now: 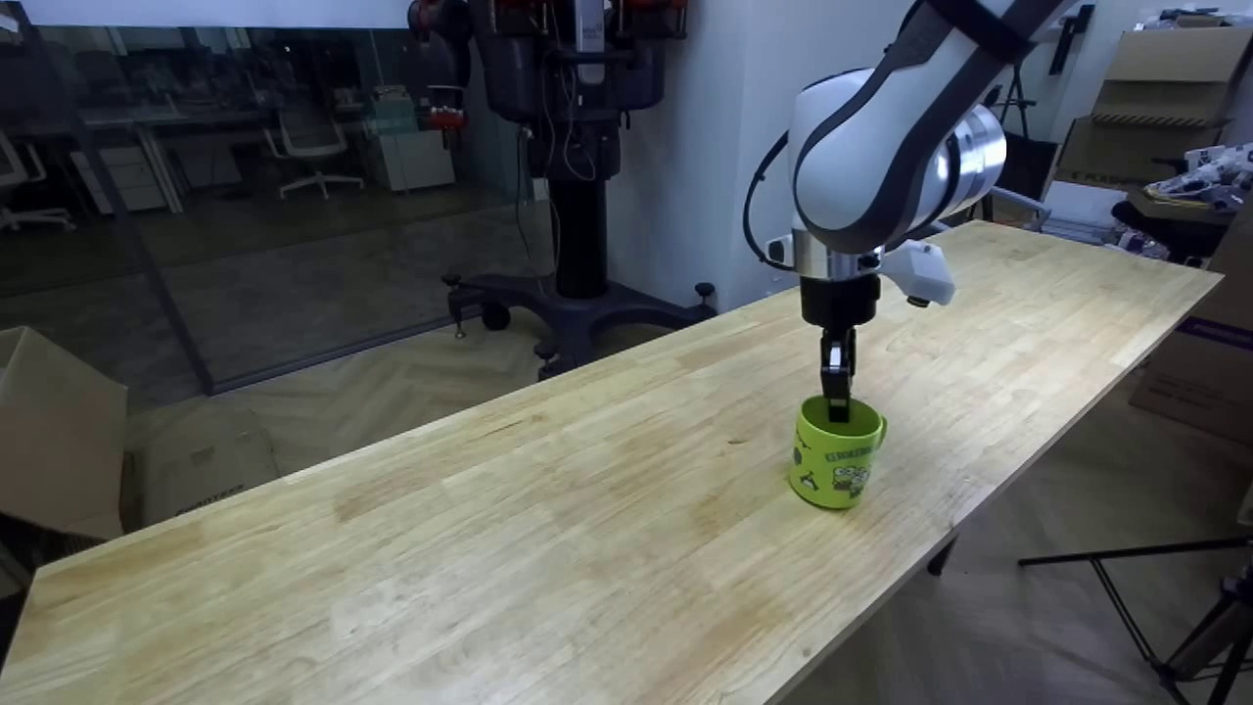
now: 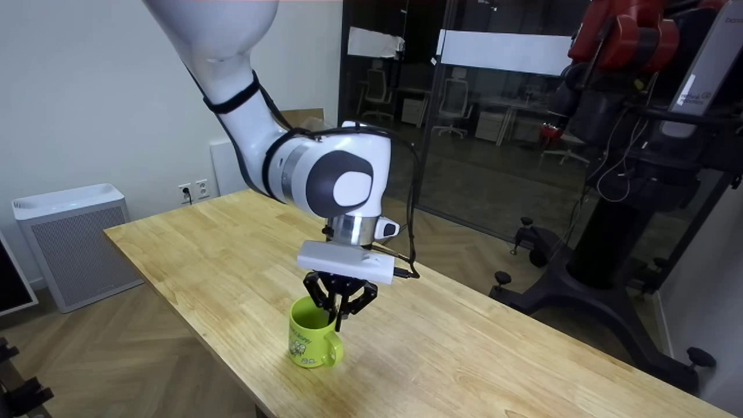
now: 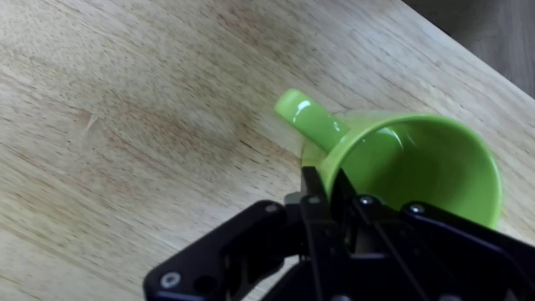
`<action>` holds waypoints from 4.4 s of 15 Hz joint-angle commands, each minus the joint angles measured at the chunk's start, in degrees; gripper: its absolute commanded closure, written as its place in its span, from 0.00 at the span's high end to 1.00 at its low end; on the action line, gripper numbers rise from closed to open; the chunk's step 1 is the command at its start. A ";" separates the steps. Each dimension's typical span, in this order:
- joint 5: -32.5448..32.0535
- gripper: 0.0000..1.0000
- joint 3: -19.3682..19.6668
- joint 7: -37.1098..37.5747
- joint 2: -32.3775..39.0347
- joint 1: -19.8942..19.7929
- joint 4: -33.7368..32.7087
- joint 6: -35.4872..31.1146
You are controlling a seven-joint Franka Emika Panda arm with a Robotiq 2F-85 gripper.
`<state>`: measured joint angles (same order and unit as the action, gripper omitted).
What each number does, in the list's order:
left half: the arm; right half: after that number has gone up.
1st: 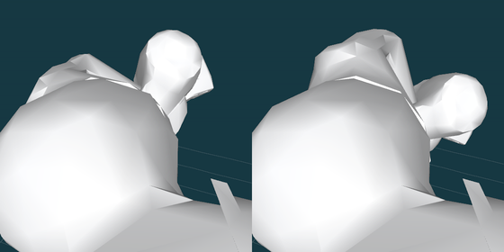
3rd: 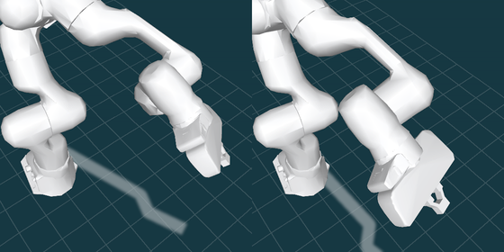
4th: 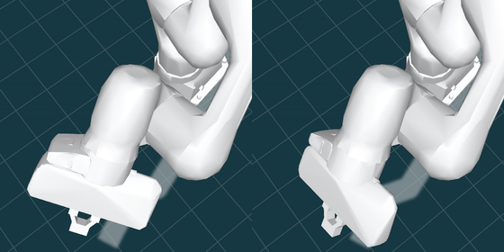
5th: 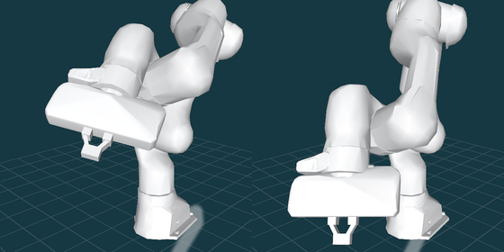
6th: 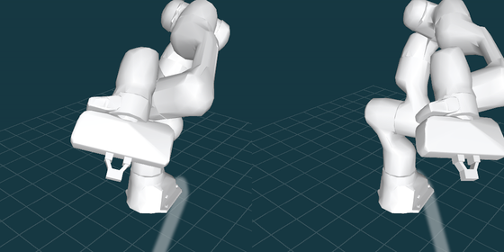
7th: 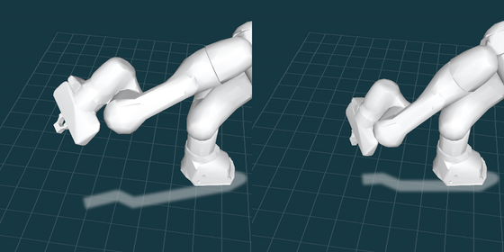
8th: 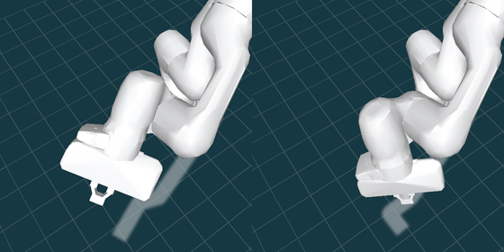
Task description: Move the mug forward
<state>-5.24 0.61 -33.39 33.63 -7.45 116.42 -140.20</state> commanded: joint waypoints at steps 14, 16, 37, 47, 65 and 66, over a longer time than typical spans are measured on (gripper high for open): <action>-2.70 0.03 1.72 16.24 10.27 1.88 -34.99 27.63; -2.51 0.03 1.70 17.12 13.17 1.98 -41.09 30.12; -1.03 0.03 0.14 18.02 26.40 3.83 -56.91 30.07; -0.35 0.03 -0.53 17.53 27.29 3.96 -56.18 29.65; -0.80 1.00 0.18 17.95 23.25 4.15 -53.57 34.04; -0.79 1.00 -0.32 16.44 26.29 3.77 -55.44 31.43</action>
<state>-5.82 0.53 -17.03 59.72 -3.54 61.27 -108.89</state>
